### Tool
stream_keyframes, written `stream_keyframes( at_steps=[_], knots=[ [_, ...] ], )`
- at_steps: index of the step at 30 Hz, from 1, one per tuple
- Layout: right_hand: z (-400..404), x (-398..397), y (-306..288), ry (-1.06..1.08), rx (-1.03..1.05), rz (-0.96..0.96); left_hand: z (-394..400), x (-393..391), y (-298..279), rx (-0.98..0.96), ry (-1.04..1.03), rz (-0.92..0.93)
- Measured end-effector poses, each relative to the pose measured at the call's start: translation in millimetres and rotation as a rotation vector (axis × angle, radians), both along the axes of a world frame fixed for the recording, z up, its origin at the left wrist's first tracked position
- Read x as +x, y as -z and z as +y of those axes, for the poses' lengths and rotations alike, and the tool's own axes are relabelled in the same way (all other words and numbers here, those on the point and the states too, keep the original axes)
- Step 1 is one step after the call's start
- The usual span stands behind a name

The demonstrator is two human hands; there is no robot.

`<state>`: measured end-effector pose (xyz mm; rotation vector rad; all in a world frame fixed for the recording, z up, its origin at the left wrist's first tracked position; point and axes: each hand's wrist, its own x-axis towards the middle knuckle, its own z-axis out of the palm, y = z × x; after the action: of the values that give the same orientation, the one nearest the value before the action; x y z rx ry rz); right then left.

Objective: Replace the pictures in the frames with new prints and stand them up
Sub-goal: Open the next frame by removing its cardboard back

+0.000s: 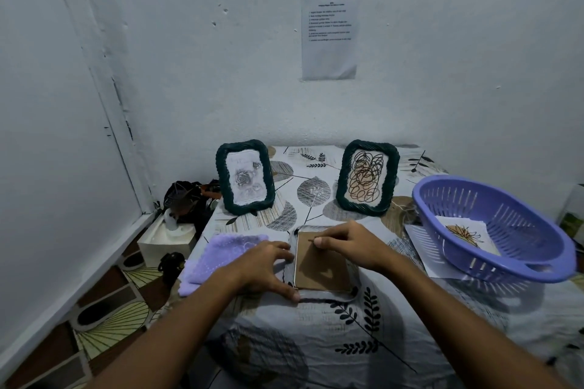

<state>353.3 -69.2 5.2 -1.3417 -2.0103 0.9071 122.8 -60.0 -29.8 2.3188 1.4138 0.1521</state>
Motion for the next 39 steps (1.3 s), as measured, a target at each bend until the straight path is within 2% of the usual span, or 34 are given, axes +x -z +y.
stream_keyframes(
  at_steps=[6,11,13,16,19,23,29,34,39],
  knots=[
    [-13.0,-2.3,15.4,-0.021,0.053,-0.035,2.4,-1.3,2.8,0.0,0.001,-0.004],
    [-24.2,-1.5,25.6,-0.06,0.079,-0.246,5.4,-1.8,5.4,0.0,0.002,0.005],
    [-25.4,-0.7,28.7,-0.067,0.048,-0.267,5.8,-2.1,6.2,0.004,0.008,0.011],
    [-19.7,-0.8,34.2,0.028,0.054,-0.176,7.2,-2.1,6.8,0.011,0.019,0.019],
    [-8.1,-0.1,36.0,0.279,0.048,-0.037,7.7,-1.9,6.3,0.007,0.026,0.033],
    [5.8,9.1,31.7,0.518,-0.123,0.118,8.4,-1.8,6.8,0.004,0.024,0.044],
    [8.5,11.4,23.5,0.522,-0.305,0.27,8.9,-2.6,8.6,-0.007,0.021,0.035],
    [6.2,9.3,17.7,0.519,-0.347,0.269,8.1,-2.8,9.3,-0.006,0.021,0.035],
    [2.1,7.4,14.5,0.549,-0.377,0.354,7.5,-1.9,8.6,-0.007,0.02,0.032]
  ],
)
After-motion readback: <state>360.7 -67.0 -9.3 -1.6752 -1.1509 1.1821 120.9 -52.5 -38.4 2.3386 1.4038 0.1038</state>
